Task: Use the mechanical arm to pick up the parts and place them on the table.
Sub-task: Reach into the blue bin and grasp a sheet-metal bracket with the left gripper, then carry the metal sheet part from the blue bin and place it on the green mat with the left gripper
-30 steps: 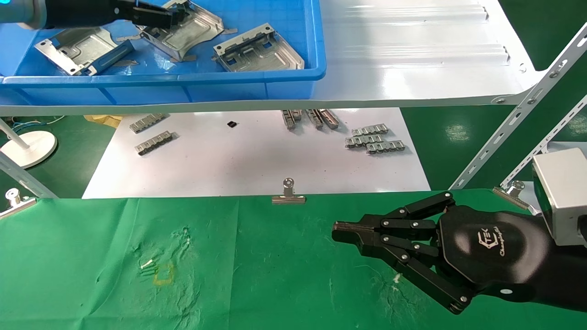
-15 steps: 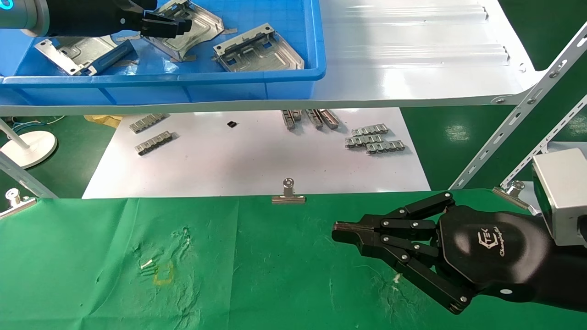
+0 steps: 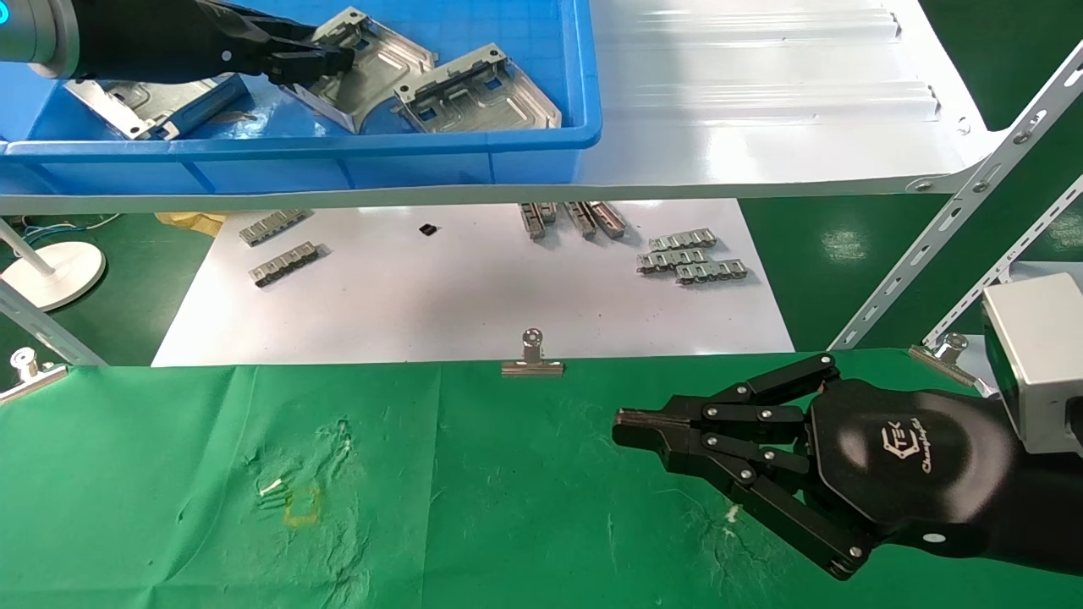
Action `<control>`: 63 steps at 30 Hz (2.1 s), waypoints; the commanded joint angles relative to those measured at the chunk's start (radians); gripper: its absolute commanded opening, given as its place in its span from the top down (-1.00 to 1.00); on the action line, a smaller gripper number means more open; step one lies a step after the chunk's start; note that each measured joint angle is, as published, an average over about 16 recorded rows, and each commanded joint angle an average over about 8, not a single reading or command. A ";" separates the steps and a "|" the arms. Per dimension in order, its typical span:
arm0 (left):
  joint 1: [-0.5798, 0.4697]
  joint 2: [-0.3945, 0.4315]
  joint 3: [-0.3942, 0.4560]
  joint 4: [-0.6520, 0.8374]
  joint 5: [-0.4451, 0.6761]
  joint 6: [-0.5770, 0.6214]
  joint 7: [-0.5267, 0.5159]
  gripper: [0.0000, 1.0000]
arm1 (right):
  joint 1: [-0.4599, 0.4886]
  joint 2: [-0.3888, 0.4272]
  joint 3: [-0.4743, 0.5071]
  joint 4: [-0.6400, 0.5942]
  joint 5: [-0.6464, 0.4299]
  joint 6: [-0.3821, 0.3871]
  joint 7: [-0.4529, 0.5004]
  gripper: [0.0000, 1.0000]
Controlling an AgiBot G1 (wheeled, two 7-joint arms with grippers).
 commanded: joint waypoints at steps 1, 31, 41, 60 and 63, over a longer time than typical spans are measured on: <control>-0.004 -0.002 0.003 0.003 0.004 0.016 -0.003 1.00 | 0.000 0.000 0.000 0.000 0.000 0.000 0.000 0.77; 0.086 -0.169 -0.110 -0.224 -0.243 0.576 0.507 1.00 | 0.000 0.000 0.000 0.000 0.000 0.000 0.000 -1.00; 0.250 -0.337 0.049 -0.522 -0.324 0.578 0.653 1.00 | 0.000 0.000 0.000 0.000 0.000 0.000 0.000 -1.00; 0.437 -0.404 0.313 -0.412 -0.335 0.559 0.830 0.08 | 0.000 0.000 0.000 0.000 0.000 0.000 0.000 -1.00; 0.447 -0.393 0.326 -0.364 -0.343 0.547 0.862 -0.63 | 0.000 0.000 0.000 0.000 0.000 0.000 0.000 -1.00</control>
